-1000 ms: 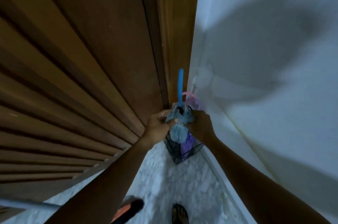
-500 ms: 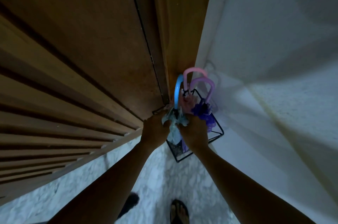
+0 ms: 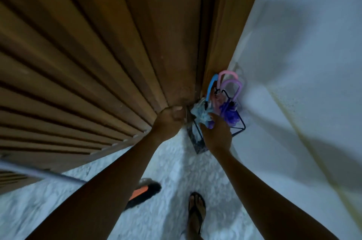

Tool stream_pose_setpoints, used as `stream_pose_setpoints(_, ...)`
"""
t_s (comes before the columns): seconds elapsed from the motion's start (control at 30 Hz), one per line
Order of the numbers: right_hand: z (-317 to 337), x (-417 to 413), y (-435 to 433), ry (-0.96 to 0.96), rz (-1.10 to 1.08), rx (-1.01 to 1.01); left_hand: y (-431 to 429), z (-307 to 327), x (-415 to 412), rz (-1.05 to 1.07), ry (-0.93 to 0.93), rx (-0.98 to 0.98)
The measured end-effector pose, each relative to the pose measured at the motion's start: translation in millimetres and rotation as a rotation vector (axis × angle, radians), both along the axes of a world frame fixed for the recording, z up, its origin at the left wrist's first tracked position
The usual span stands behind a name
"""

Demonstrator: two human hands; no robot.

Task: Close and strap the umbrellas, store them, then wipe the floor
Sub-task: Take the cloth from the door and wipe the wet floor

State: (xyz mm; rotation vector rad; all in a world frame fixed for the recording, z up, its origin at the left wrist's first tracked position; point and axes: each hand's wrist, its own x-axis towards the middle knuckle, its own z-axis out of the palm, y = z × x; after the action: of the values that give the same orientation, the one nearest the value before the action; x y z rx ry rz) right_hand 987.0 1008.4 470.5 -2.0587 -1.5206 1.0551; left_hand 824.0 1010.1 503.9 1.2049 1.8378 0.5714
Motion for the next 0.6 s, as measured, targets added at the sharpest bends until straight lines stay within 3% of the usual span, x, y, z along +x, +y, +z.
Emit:
stream_pose_setpoints(0.23, 105, -94, -80, 0.111, 0.239, 0.036, -117, 110, -103, 0.120, -0.067, -0.013)
stream_pose_setpoints(0.4, 193, -183, -174, 0.129, 0.457, 0.153, -231, 184, -199, 0.186, -0.064, 0.143)
stream_pose_setpoints(0.53, 247, -261, -254, 0.304, 0.465, 0.231, -330, 261, -275, 0.279, -0.072, 0.239)
stream_pose_setpoints(0.6, 280, -298, -287, 0.364, 0.509, 0.221, -371, 299, -309, 0.274, 0.017, 0.271)
